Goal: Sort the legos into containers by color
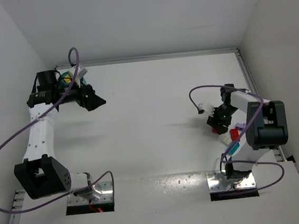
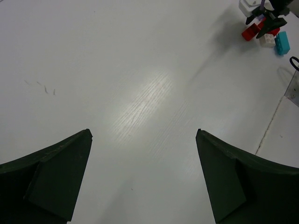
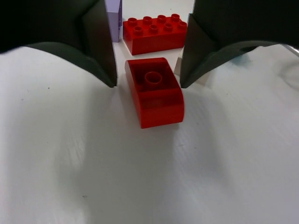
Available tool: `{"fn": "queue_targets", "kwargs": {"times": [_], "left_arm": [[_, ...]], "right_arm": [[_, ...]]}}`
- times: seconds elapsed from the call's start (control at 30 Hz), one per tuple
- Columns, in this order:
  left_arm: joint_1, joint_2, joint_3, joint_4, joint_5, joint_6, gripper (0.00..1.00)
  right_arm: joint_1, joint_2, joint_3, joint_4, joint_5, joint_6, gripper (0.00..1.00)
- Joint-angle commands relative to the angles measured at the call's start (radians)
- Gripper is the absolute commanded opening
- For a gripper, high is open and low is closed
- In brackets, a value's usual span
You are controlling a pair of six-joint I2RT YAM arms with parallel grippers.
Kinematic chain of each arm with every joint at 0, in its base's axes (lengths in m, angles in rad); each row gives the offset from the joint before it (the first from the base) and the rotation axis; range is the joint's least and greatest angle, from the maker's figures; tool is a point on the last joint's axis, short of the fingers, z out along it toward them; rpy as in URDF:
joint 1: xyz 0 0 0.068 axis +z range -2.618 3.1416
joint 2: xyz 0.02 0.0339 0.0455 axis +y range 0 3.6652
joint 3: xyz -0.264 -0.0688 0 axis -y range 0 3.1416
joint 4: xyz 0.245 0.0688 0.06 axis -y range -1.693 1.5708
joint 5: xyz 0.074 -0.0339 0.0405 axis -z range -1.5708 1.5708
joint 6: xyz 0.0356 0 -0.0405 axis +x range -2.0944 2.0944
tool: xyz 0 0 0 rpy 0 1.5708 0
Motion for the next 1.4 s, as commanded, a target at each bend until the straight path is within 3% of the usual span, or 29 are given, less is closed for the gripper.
{"fn": "queue_targets", "kwargs": {"times": [0.0, 0.17, 0.33, 0.43, 0.57, 0.7, 1.0, 1.37], "left_arm": [[-0.013, -0.024, -0.022, 0.092, 0.035, -0.062, 1.00], [-0.013, -0.094, -0.118, 0.224, 0.024, -0.162, 0.99], [-0.013, -0.147, -0.218, 0.382, -0.005, -0.367, 0.91], [-0.013, -0.166, -0.319, 0.485, 0.048, -0.554, 0.88], [-0.107, -0.186, -0.442, 0.600, 0.052, -0.738, 0.87], [-0.194, -0.186, -0.489, 0.674, 0.013, -0.851, 0.87], [-0.341, -0.056, -0.402, 0.734, -0.001, -1.058, 0.87], [-0.464, 0.015, -0.356, 0.766, -0.016, -1.078, 0.87]], "right_arm": [[-0.016, 0.022, -0.001, 0.071, -0.026, -0.032, 0.54], [-0.047, 0.031, -0.011, 0.095, -0.026, -0.032, 0.42], [-0.047, -0.004, 0.023, 0.028, -0.132, -0.019, 0.22], [-0.009, -0.093, 0.105, -0.059, -0.301, 0.085, 0.15], [0.105, -0.118, 0.262, -0.148, -0.504, 0.290, 0.12], [0.244, -0.119, 0.360, -0.083, -0.655, 0.526, 0.09], [0.574, -0.098, 0.488, 0.075, -0.622, 0.717, 0.09], [0.719, -0.018, 0.545, 0.155, -0.502, 0.791, 0.09]]}}
